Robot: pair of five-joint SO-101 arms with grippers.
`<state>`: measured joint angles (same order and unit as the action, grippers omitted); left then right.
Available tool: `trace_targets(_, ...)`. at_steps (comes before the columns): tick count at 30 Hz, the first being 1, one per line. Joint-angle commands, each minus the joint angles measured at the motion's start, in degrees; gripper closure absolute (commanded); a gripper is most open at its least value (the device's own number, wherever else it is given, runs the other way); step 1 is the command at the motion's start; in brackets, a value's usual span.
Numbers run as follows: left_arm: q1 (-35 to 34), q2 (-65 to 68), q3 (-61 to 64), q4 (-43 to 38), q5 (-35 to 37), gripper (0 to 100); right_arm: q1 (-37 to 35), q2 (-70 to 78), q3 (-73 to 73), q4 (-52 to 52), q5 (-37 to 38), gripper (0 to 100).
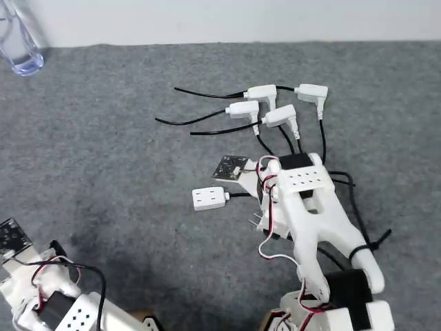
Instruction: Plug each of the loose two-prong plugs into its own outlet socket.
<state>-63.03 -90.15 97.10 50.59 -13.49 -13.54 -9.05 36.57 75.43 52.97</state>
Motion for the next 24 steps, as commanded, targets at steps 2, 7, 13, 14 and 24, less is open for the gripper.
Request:
trace_targets(2, 4.4, -0.2, -0.2, 0.7, 4.7, 68, 0.0, -2.3, 5.4, -7.9, 0.7, 99.1)
trace_targets(7, 5.5, -0.2, -0.2, 0.7, 5.3, 68, -0.2, -2.3, 9.8, -11.1, 0.5, 96.6)
trace_targets(13, 5.5, -0.2, -0.2, 0.7, 5.3, 68, -0.4, -2.7, 10.0, -10.7, 0.4, 77.2)
trace_targets(14, 5.5, -0.2, -0.2, 0.7, 5.3, 68, -0.4, -2.9, 10.0, -10.7, 0.4, 76.4)
trace_targets(24, 5.4, -0.2, -0.2, 0.7, 5.3, 68, -6.3, -2.4, 10.1, -11.1, -2.8, 76.4)
